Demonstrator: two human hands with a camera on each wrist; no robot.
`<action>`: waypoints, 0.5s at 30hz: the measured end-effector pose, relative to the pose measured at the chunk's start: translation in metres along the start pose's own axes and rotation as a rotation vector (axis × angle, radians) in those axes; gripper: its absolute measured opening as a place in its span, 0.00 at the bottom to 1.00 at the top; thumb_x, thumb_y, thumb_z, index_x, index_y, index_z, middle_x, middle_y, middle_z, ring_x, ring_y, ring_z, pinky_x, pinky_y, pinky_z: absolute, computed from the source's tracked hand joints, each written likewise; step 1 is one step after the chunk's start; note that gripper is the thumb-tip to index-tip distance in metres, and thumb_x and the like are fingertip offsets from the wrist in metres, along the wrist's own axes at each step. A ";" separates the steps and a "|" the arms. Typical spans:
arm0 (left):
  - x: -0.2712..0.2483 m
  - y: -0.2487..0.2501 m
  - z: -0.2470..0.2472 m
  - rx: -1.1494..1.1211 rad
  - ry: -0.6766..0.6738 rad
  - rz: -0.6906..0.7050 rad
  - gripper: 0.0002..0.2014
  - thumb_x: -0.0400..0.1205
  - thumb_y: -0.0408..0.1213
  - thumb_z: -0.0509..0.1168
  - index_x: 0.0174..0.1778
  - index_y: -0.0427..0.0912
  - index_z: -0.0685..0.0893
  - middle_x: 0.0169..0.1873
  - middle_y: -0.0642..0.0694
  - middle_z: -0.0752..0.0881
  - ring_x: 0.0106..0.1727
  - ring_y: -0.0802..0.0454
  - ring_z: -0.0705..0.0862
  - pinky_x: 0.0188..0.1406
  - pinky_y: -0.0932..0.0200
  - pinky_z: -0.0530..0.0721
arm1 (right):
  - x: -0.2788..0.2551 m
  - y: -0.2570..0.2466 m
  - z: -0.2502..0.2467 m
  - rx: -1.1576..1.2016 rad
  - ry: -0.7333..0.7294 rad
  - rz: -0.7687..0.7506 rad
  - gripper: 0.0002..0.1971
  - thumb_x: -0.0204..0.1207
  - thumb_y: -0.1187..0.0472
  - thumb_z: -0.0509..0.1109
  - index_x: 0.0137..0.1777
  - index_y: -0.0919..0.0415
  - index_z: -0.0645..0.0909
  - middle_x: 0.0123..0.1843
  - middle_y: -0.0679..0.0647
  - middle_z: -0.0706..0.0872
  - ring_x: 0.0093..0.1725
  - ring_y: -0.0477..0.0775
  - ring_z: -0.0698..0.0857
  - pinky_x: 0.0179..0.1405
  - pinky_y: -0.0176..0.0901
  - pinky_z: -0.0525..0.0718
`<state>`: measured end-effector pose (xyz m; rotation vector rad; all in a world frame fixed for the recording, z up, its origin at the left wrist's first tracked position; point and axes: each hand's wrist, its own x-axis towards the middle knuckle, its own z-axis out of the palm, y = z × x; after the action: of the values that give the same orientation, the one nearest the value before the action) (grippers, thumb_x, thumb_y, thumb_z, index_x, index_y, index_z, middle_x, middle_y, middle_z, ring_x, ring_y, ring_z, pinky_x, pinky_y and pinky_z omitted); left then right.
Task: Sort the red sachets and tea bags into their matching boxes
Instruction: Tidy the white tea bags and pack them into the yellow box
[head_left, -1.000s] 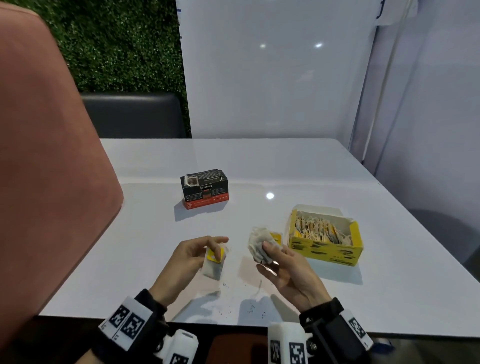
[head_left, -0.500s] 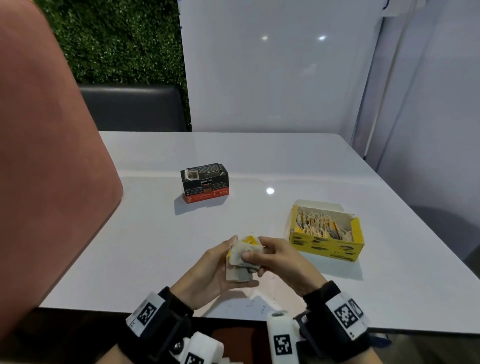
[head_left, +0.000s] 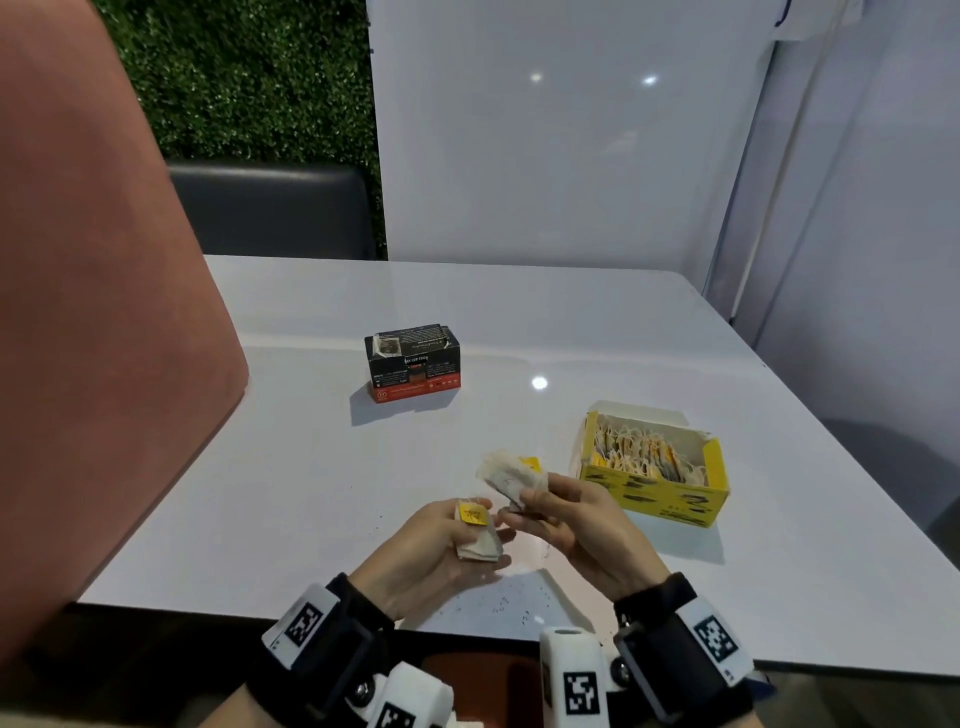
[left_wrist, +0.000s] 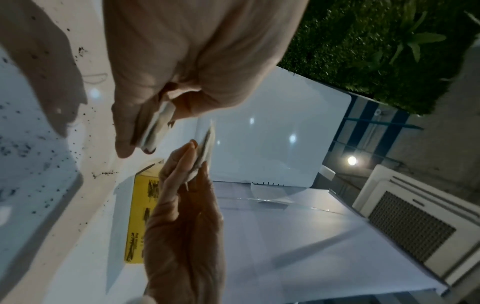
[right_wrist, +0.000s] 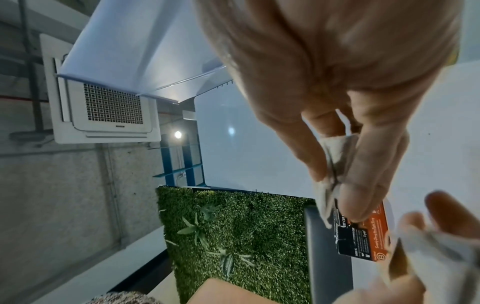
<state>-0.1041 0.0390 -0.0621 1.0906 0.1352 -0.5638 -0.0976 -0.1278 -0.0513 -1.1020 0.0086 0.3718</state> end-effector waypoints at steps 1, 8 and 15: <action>0.000 -0.001 0.002 0.020 0.009 0.016 0.21 0.79 0.13 0.44 0.66 0.24 0.72 0.57 0.27 0.80 0.56 0.38 0.84 0.53 0.42 0.84 | 0.000 0.001 0.002 -0.067 0.005 -0.012 0.09 0.76 0.73 0.66 0.54 0.75 0.81 0.47 0.66 0.89 0.45 0.59 0.89 0.43 0.41 0.90; -0.001 0.001 0.011 -0.082 0.012 0.056 0.20 0.78 0.14 0.45 0.62 0.21 0.76 0.53 0.28 0.85 0.55 0.37 0.85 0.53 0.43 0.86 | -0.001 0.008 0.015 -0.813 0.158 -0.161 0.20 0.73 0.61 0.73 0.63 0.56 0.73 0.48 0.56 0.83 0.38 0.48 0.83 0.29 0.29 0.79; -0.008 0.005 0.014 -0.100 -0.005 0.091 0.16 0.80 0.17 0.47 0.52 0.28 0.80 0.36 0.37 0.89 0.38 0.47 0.89 0.45 0.46 0.90 | 0.000 0.007 0.023 -1.220 0.189 -0.371 0.06 0.72 0.56 0.73 0.45 0.49 0.79 0.56 0.49 0.76 0.60 0.47 0.72 0.42 0.21 0.71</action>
<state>-0.1109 0.0314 -0.0480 0.9932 0.1078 -0.4736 -0.1035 -0.1052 -0.0466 -2.2929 -0.2857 -0.1204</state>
